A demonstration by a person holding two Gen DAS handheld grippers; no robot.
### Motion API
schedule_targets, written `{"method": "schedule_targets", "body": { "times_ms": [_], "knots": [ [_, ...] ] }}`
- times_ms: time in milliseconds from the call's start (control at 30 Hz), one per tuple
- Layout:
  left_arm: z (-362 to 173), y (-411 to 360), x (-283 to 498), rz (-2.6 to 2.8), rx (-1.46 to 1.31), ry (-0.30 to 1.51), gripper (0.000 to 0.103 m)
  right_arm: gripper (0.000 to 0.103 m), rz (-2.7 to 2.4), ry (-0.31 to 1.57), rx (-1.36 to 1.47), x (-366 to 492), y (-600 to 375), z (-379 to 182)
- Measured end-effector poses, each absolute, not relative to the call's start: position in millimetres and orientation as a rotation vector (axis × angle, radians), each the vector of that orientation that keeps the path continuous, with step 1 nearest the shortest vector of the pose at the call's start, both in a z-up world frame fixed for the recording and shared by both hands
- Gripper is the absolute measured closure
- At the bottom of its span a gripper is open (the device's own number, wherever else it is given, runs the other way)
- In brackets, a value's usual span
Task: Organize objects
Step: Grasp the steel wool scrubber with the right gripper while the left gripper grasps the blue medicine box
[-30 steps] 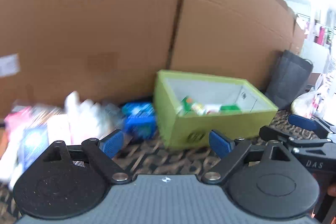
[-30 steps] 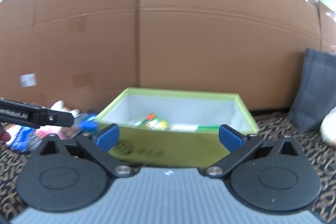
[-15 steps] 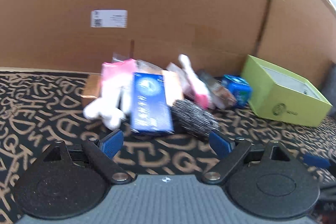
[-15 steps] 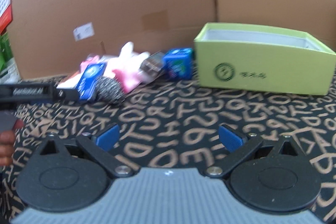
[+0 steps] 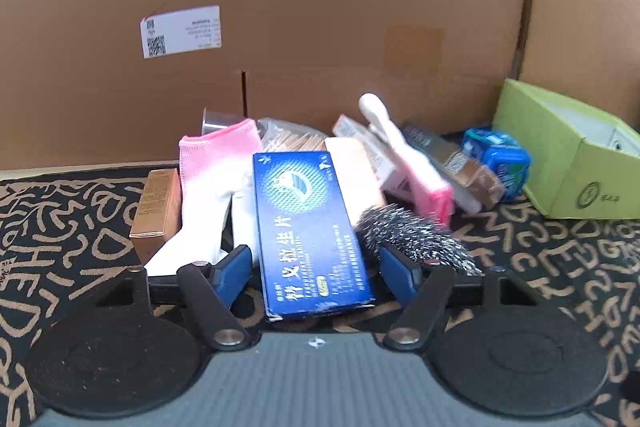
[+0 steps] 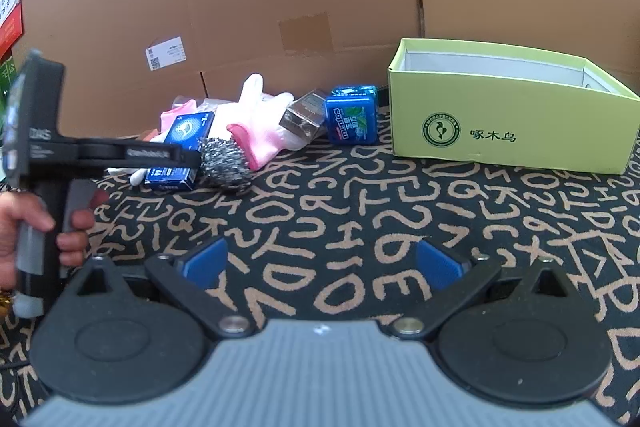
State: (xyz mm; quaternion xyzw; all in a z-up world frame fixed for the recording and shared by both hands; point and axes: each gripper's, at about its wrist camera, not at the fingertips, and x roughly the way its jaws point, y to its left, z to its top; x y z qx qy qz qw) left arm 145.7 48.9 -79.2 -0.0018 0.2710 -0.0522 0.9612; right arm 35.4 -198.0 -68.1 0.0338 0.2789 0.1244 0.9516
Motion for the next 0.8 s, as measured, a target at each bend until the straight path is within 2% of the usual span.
{"method": "schedule_targets", "body": {
  "times_ms": [33,67,167,233,300,367,567,633,667,800],
  "knots": [
    [-82,50,149,-0.112,-0.005,0.564,0.030,0.000,0.259,0.566,0.068,36,-197,-67],
    [-84,53,152,-0.123,-0.013,0.581,0.039,0.000,0.268,0.564,0.067,38,-196,-66],
    [-84,61,148,-0.149,-0.050,0.609,0.040,0.000,0.306,0.543,0.050,45,-188,-61],
    [-80,66,136,-0.173,-0.052,0.618,0.040,0.004,0.344,0.528,0.020,54,-179,-58],
    [-77,70,120,-0.196,-0.040,0.631,0.040,0.016,0.381,0.525,-0.025,67,-167,-58],
    [-75,74,100,-0.218,-0.029,0.632,0.040,0.020,0.414,0.535,-0.059,82,-155,-60],
    [-75,82,57,-0.233,-0.003,0.631,0.040,0.042,0.507,0.568,-0.064,127,-118,-64],
    [-75,83,53,-0.238,-0.001,0.632,0.040,0.055,0.521,0.582,-0.067,139,-106,-68],
    [-76,83,52,-0.244,-0.003,0.632,0.040,0.071,0.518,0.592,-0.074,144,-101,-71],
    [-76,83,52,-0.241,0.014,0.624,0.040,0.075,0.500,0.608,-0.055,138,-109,-72]
  ]
}}
